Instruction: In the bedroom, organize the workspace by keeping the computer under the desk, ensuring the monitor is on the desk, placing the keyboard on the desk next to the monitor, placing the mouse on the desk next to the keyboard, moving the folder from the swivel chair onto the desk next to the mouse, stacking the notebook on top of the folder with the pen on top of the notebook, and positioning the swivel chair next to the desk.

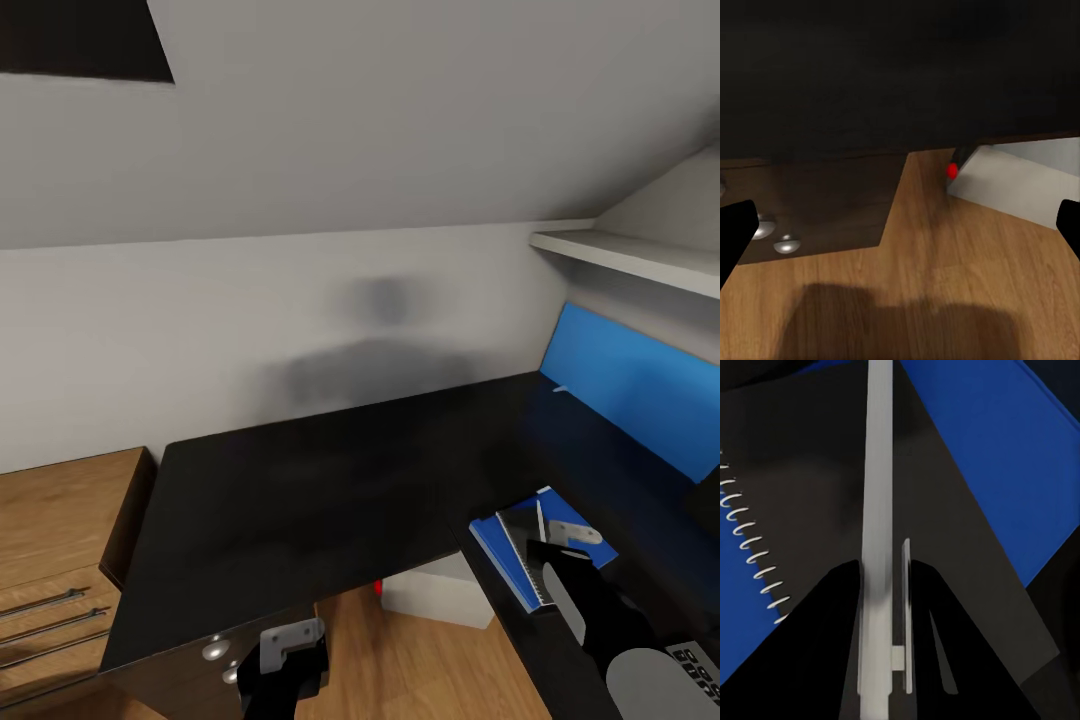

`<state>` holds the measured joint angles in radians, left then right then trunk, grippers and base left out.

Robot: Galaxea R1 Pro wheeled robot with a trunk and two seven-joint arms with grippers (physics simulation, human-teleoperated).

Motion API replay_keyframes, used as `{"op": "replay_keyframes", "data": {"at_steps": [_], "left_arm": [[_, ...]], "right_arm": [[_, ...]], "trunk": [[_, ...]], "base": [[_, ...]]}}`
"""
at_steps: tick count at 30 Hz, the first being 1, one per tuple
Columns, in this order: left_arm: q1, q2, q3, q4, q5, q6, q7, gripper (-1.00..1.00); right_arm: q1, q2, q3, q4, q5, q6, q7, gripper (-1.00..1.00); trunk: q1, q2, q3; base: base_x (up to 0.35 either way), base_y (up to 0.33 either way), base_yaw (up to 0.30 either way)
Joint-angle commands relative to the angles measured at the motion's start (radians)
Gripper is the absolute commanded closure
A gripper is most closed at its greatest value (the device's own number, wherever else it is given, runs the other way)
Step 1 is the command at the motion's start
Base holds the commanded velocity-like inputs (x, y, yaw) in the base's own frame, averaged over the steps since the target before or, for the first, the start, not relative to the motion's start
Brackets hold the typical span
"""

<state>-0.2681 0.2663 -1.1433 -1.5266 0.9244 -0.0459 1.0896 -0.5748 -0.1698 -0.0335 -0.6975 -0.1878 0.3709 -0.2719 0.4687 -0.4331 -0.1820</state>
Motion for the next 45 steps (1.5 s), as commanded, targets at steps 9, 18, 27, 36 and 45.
{"op": "replay_keyframes", "data": {"at_steps": [9, 18, 27, 36, 45], "left_arm": [[-0.002, 0.001, -0.003, -0.001, 0.005, -0.005, 0.004, -1.0], [-0.002, 0.001, -0.003, -0.001, 0.005, -0.005, 0.004, -1.0], [-0.002, 0.001, -0.003, -0.001, 0.006, -0.005, 0.004, -1.0], [-0.002, 0.001, -0.003, -0.001, 0.007, -0.005, 0.004, -1.0], [-0.002, 0.001, -0.003, -0.001, 0.007, -0.005, 0.003, -1.0]], "right_arm": [[0.0, 0.0, 0.001, -0.002, -0.01, 0.003, -0.006, 1.0], [0.0, 0.001, 0.001, -0.002, 0.003, 0.003, -0.006, -1.0], [0.0, 0.001, 0.001, -0.002, 0.004, 0.003, -0.006, -1.0], [0.0, 0.0, 0.001, -0.011, 0.003, 0.004, -0.004, -1.0], [0.005, 0.0, -0.004, -0.215, -0.004, 0.029, -0.006, -1.0]], "trunk": [[0.001, -0.002, -0.002], [0.001, -0.002, -0.002], [0.001, -0.002, -0.002], [0.001, -0.002, -0.002], [0.001, -0.002, -0.002]], "base": [[0.0, 0.0, 0.0], [0.0, 0.0, 0.0], [0.0, 0.0, 0.0], [0.0, 0.0, 0.0], [0.0, 0.0, 0.0]]}}
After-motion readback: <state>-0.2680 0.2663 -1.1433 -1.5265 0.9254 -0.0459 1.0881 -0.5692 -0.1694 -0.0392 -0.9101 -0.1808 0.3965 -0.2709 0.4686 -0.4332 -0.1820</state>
